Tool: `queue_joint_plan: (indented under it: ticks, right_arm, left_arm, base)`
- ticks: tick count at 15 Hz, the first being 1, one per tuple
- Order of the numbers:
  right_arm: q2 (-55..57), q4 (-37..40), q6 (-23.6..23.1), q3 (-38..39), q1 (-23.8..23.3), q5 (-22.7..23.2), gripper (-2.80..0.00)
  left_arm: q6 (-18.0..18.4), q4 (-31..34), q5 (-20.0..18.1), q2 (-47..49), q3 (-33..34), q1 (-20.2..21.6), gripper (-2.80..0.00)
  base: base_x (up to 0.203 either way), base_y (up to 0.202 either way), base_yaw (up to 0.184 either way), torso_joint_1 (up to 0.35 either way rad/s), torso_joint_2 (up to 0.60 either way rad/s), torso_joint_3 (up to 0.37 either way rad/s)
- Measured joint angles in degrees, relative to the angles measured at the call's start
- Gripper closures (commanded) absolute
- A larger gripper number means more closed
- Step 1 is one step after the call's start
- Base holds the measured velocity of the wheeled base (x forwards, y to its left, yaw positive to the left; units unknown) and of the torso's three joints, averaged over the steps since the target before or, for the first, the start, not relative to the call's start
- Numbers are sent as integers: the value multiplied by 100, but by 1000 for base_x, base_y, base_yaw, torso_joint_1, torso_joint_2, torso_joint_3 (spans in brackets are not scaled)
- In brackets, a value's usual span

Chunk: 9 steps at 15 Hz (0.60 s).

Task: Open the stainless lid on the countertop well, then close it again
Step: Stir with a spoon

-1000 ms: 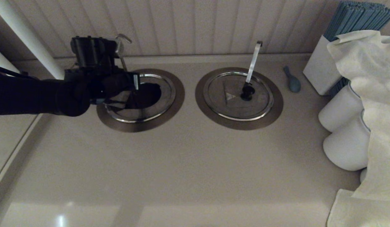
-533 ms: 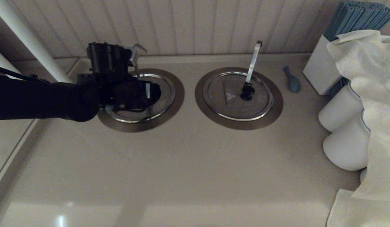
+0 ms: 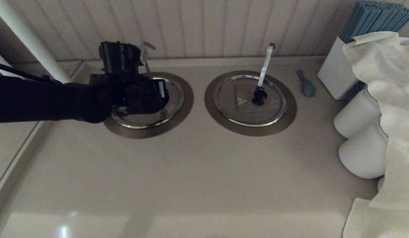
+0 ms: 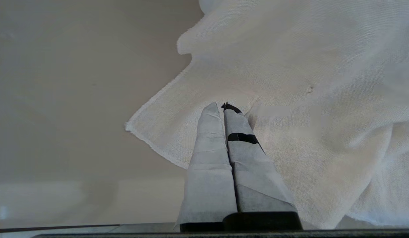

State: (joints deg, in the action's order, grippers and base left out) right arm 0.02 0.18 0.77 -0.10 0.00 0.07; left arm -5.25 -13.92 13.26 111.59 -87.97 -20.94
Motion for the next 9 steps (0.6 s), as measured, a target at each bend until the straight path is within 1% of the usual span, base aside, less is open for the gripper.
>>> queue_joint_plan:
  ticks: [5,9]
  right_arm:
    - [0,0,0,0,0,-1,0]
    - [0,2,0,0,0,-2,0]
  left_arm:
    - [3,-18,225,223,-244,74,0]
    - [-12,-44,311,418,-374,69,0]
  base:
    - [0,0,0,0,0,0]
    - [0,0,0,0,0,0]
